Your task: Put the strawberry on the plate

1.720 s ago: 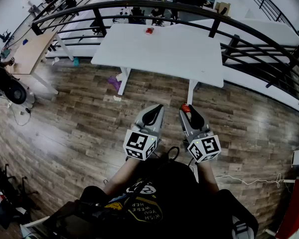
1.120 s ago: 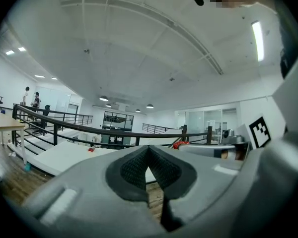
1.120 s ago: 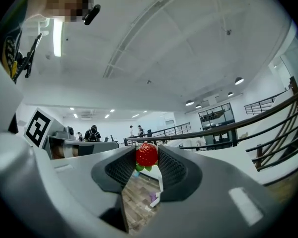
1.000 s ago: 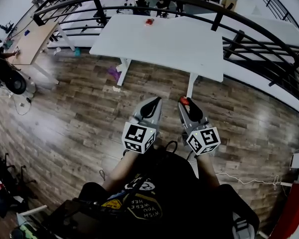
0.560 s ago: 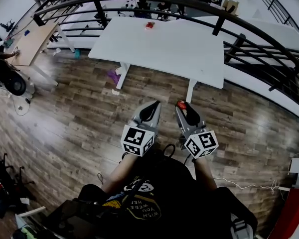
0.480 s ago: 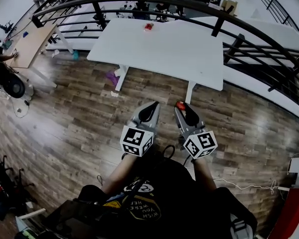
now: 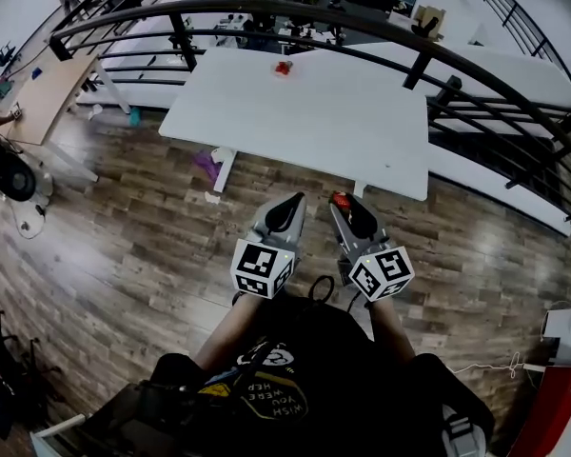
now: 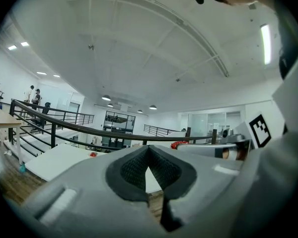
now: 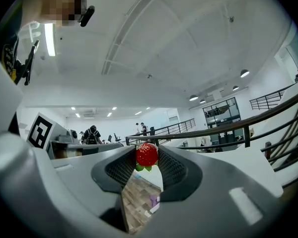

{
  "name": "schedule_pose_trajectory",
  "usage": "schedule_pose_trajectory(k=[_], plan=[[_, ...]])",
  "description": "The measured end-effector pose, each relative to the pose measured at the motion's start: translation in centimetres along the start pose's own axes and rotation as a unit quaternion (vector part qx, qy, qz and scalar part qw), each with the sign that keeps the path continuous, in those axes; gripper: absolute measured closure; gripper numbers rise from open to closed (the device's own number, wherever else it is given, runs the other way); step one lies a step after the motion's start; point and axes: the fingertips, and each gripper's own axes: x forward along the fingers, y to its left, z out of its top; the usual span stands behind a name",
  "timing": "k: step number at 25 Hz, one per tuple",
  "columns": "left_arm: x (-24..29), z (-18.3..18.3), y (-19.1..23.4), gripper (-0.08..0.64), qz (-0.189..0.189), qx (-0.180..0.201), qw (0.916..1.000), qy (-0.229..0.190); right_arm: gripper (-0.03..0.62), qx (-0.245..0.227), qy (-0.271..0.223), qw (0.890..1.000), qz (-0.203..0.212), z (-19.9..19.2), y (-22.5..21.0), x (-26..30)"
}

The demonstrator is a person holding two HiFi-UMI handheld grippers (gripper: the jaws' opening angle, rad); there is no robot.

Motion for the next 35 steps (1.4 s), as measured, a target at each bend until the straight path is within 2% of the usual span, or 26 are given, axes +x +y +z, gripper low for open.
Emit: schedule_pose_trajectory(k=[12,17,20,23,28,35], plan=[[3.8,-0.3,7.4,0.560,0.002,-0.023,0.9997,0.011,0.451,0.006,0.025,1.000,0.003,-1.1,-1.8,8.5],[7.0,0.1,11.4,0.560,0.033,-0.047,0.9983,0.005,0.451,0.010,0.034,0.999,0.021,-1.0,-4.1,13.0],[10.1,0.2,13.5,0.560,0.049,-0.059,0.9969,0.017,0.451,0.009,0.034,0.999,0.035,-0.2,-5.9,15.6],[13.3,0.7,14.1,0.560,0.048,-0.043,0.9975,0.031,0.451,0.009,0.030,0.998,0.047,0.7,-8.1,17.7],[17.5,1.7,15.0,0.560,0.049,-0.020,0.9983,0.026,0.451,0.019,0.023,0.997,0.070,1.2,-11.5,20.9],[21.7,0.9,15.2,0.560,0.043,0.013,0.9978,0.049,0.451,0.038,0.043,0.995,0.084,0.2,-14.7,23.4]])
